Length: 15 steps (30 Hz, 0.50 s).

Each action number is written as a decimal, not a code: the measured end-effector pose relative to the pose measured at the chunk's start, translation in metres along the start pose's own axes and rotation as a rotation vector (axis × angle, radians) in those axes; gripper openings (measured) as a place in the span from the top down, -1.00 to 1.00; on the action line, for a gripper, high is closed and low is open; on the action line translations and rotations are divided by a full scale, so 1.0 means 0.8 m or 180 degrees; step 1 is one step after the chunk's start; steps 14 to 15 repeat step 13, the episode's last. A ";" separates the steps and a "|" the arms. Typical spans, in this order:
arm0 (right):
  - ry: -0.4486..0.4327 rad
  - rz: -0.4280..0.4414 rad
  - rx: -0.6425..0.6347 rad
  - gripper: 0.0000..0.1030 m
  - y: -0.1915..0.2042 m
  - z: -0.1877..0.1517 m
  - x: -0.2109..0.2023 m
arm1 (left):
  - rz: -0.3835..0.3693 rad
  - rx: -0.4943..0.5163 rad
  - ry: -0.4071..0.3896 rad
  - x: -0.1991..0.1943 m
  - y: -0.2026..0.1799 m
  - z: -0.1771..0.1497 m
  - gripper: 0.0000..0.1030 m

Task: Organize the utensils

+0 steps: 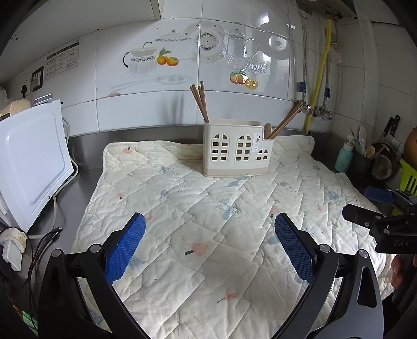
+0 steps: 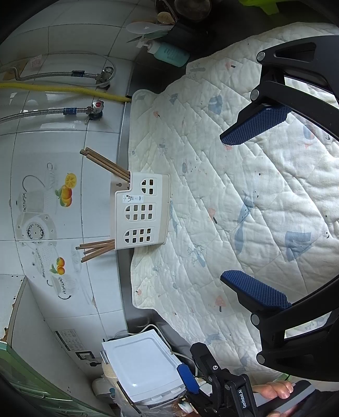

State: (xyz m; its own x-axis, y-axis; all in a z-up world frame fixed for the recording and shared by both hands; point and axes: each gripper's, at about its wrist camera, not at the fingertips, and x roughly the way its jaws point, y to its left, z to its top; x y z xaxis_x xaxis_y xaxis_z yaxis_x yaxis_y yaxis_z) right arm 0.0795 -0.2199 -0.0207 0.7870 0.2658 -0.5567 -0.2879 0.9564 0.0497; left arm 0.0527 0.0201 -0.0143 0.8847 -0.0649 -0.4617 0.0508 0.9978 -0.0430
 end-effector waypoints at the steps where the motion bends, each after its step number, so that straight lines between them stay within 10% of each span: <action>1: 0.0002 0.0004 0.0000 -0.81 0.000 0.000 0.001 | 0.0001 0.0002 0.0005 0.000 0.001 0.001 -0.91; 15: 0.0000 0.0006 0.0001 -0.81 0.000 -0.001 0.001 | -0.0033 0.0020 0.0023 0.001 0.000 0.003 -0.91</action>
